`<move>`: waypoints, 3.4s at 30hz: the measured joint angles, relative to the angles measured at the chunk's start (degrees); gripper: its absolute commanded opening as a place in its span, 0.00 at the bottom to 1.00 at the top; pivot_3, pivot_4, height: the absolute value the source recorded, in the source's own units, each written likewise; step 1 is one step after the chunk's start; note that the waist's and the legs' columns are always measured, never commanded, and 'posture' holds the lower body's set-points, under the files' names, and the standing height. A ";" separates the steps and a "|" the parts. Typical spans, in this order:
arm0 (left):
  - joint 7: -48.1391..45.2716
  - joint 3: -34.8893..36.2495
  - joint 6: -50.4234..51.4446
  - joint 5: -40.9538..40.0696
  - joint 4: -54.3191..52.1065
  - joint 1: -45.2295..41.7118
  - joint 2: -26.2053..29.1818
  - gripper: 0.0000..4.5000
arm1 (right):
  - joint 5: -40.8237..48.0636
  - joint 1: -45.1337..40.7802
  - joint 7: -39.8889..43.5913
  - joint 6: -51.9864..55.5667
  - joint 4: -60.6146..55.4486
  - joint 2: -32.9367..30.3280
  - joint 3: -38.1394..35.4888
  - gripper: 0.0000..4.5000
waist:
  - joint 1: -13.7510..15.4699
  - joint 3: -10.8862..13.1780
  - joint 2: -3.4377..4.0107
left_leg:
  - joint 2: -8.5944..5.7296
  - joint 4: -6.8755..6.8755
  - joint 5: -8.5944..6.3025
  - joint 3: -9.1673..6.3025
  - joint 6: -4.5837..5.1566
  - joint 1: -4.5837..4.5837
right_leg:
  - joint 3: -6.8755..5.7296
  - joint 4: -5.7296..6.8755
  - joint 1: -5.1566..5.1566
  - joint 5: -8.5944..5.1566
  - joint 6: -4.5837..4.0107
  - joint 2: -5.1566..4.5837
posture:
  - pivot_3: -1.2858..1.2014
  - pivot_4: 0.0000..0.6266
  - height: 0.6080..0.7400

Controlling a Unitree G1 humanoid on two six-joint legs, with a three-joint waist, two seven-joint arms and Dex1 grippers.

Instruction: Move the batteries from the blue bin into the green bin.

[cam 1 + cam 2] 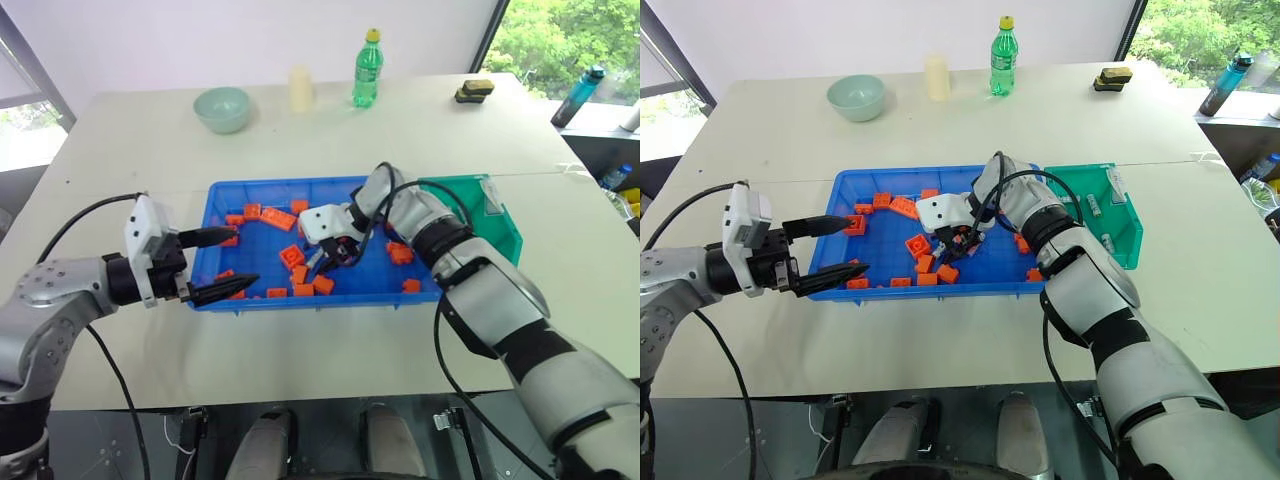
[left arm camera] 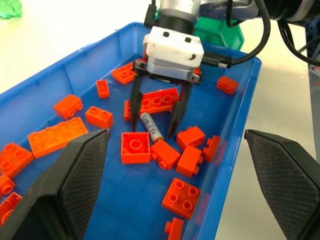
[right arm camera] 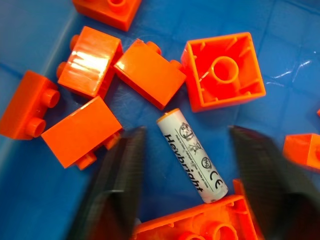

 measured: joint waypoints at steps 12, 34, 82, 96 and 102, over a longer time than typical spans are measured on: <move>-1.11 -1.91 0.02 0.01 2.72 -4.93 0.27 1.00 | 9.94 5.47 -1.27 21.78 -22.45 -1.17 -13.46 0.00 | 0.21 0.00 0.01 | -0.01 0.01 0.00 -0.06 -0.01 -0.01 | -0.01 0.05 0.00 0.00 0.00 -0.01 | 0.52 0.24 0.90; -4.55 -7.07 -1.70 1.36 7.14 -9.66 -2.57 1.00 | 19.81 41.67 -24.19 73.84 -76.15 -33.02 -42.66 0.41 | 1.36 -0.03 -0.03 | 0.01 0.00 -0.03 0.36 0.06 0.00 | 0.10 0.00 0.01 0.01 -0.01 -0.10 | 0.52 0.24 0.90; -1.36 -7.08 -2.53 2.60 6.37 -8.78 -3.54 1.00 | 24.96 37.18 -51.11 80.21 -77.60 -7.83 -18.93 0.51 | 1.68 -0.03 -0.04 | -0.07 0.06 -0.02 0.14 0.05 -0.02 | 0.08 0.05 0.00 0.01 -0.01 -0.09 | 0.52 0.24 0.90; -0.84 -7.91 -2.61 3.32 6.75 -11.50 -4.59 1.00 | 22.79 27.24 -48.42 70.61 -66.47 -4.51 -12.08 0.51 | 0.85 -0.03 -0.04 | -0.11 0.04 -0.02 0.03 0.05 -0.02 | 0.05 0.07 0.04 0.01 -0.01 -0.10 | 0.52 0.24 0.90; -0.83 -7.80 -2.61 3.32 6.73 -10.70 -4.58 1.00 | 22.50 28.92 -47.90 70.94 -66.56 -7.21 -12.96 0.87 | 0.38 -0.03 -0.04 | -0.08 0.01 -0.02 0.03 0.04 -0.02 | 0.05 0.07 0.02 0.01 -0.01 -0.08 | 0.52 0.24 0.90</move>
